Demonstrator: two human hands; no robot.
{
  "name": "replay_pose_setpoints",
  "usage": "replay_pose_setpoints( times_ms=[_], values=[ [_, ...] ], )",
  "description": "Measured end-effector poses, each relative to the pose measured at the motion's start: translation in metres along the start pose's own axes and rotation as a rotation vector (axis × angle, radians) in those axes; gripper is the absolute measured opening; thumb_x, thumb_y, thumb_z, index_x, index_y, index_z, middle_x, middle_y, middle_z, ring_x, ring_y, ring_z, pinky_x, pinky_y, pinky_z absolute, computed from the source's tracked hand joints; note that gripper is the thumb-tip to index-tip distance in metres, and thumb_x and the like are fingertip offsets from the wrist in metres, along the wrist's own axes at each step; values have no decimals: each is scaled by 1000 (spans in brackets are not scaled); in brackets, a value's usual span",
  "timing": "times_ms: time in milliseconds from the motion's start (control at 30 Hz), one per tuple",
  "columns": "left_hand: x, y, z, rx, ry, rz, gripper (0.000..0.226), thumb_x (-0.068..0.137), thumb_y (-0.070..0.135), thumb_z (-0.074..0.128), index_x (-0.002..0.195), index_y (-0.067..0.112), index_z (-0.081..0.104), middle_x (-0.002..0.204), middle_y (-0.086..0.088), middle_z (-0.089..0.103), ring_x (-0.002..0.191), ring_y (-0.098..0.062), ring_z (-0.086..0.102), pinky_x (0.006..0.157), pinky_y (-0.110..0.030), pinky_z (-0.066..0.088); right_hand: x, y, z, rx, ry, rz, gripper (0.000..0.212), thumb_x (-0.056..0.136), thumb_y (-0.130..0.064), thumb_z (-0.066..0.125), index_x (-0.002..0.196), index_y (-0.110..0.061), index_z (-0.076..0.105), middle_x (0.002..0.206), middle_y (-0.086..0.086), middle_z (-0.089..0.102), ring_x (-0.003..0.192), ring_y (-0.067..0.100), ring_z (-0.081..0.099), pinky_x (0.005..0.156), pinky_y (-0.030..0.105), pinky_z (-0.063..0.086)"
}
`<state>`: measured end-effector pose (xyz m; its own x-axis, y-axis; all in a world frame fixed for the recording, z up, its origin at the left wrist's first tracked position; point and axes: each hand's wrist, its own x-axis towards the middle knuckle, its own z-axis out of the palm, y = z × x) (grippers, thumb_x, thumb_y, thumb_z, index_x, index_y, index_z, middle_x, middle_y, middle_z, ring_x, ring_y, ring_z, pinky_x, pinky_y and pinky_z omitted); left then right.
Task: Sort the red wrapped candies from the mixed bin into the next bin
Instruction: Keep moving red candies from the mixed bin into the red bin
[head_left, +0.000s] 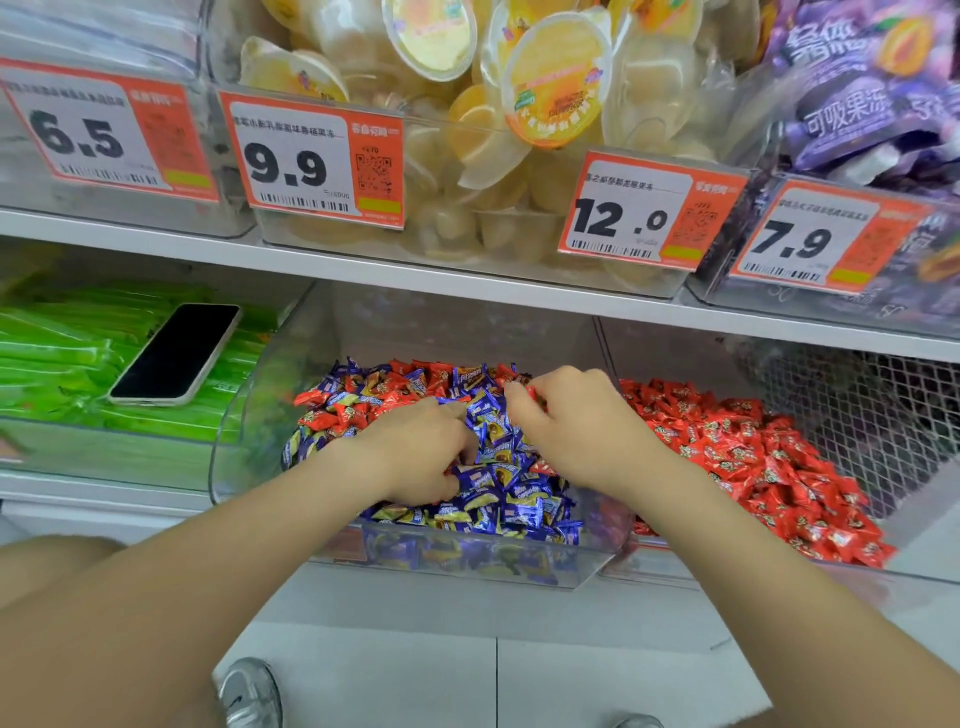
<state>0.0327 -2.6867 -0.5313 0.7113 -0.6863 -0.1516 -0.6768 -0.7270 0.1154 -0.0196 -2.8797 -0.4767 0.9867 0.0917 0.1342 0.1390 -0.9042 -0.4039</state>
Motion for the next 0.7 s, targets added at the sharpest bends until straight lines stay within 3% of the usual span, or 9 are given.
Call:
replay_pose_setpoints(
  times_ms=[100,200,333,400,433,500,567,633,700],
  values=[
    [1,-4,3,-14,-16,-9,25,94,38,66,118,30,66,111,7,48,108,-23,49,90,-42,47,-5,4,0,-48,-71,-54,37,100,-23,47,71,-4,59,53,14,51,51,29,37,62,45,53],
    [-5,-9,-9,-202,20,-13,18,100,43,62,114,32,67,113,7,50,109,-20,48,100,-40,42,-5,5,-4,-20,-149,-22,30,93,-15,45,94,-14,75,54,3,59,45,15,48,61,37,54],
    [-22,-17,-26,-340,-23,-36,17,106,39,52,106,33,68,109,4,56,103,-13,54,96,-37,43,-2,-2,5,-50,-128,9,36,88,-30,45,63,-7,58,50,11,51,47,23,42,54,38,55],
    [-28,-22,-25,-311,-10,-77,28,106,33,46,91,20,66,96,-4,62,91,-19,57,89,-42,48,3,-2,18,-127,-172,-2,46,95,-34,53,56,-11,45,50,7,43,51,27,42,58,37,54],
    [-30,-23,-22,-273,8,-103,34,106,30,43,86,10,62,88,-11,61,81,-22,53,82,-44,48,7,1,26,-133,-220,-24,46,100,-32,56,59,-13,50,55,8,48,55,28,47,65,41,57],
    [-33,-23,-17,-200,43,-149,43,108,31,38,79,2,52,76,-15,51,67,-22,40,69,-43,40,11,1,37,-138,-367,-62,24,104,-21,56,89,-16,75,88,9,72,81,28,65,85,49,59],
    [-35,-22,-16,-167,66,-151,55,109,46,39,73,6,48,71,-14,50,62,-21,39,63,-42,37,12,0,38,-173,-495,-78,34,100,-12,52,119,-24,78,112,-3,76,102,21,68,92,40,59],
    [-35,-23,-17,-130,60,-134,60,104,61,46,70,12,49,74,-10,55,67,-24,49,66,-42,43,11,-2,32,-189,-630,-84,39,95,-5,50,111,-22,81,87,-19,72,83,8,65,77,26,56],
    [-34,-25,-16,-47,61,-126,49,103,59,50,78,18,57,84,-3,57,81,-23,54,77,-45,51,9,-3,22,-147,-683,-83,36,91,-2,49,87,-20,80,69,-22,68,65,6,61,70,29,58]
  ],
)
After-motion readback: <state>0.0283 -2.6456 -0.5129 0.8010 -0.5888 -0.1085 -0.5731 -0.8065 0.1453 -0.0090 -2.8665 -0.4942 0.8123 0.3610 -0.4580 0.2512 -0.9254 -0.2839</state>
